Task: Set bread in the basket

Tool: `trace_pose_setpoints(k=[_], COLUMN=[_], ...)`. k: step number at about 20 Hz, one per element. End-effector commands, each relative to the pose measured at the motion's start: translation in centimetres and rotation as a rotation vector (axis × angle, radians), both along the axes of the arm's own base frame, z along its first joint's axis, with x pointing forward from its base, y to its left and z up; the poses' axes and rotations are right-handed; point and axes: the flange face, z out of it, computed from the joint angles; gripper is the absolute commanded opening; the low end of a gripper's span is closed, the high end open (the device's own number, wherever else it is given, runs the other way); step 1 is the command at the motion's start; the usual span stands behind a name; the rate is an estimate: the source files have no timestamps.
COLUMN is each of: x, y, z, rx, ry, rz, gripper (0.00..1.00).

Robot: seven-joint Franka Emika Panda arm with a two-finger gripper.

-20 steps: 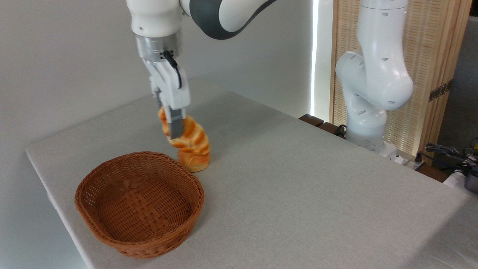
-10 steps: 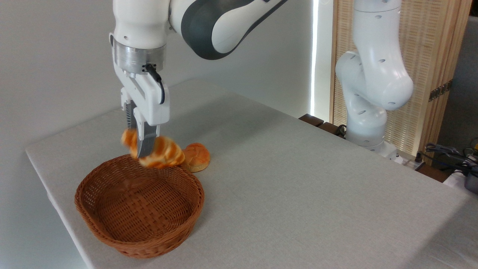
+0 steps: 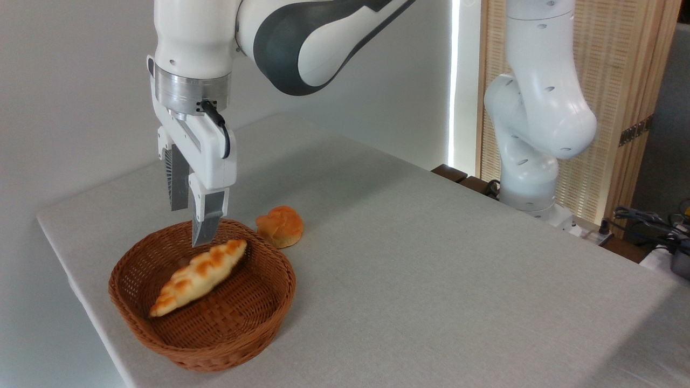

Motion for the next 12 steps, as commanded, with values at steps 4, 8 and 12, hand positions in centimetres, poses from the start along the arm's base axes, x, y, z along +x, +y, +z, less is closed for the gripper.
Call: trace_pose_setpoints(k=[4, 8, 12], x=[-0.9, -1.8, -2.3], y=[-0.6, -0.1, 0.3], z=[3.6, 4.6, 4.1], rx=[0.013, 0.104, 0.207], ry=[0.063, 0.128, 0.165], rz=[0.092, 0.065, 0.086], gripper=[1.0, 1.0, 1.0])
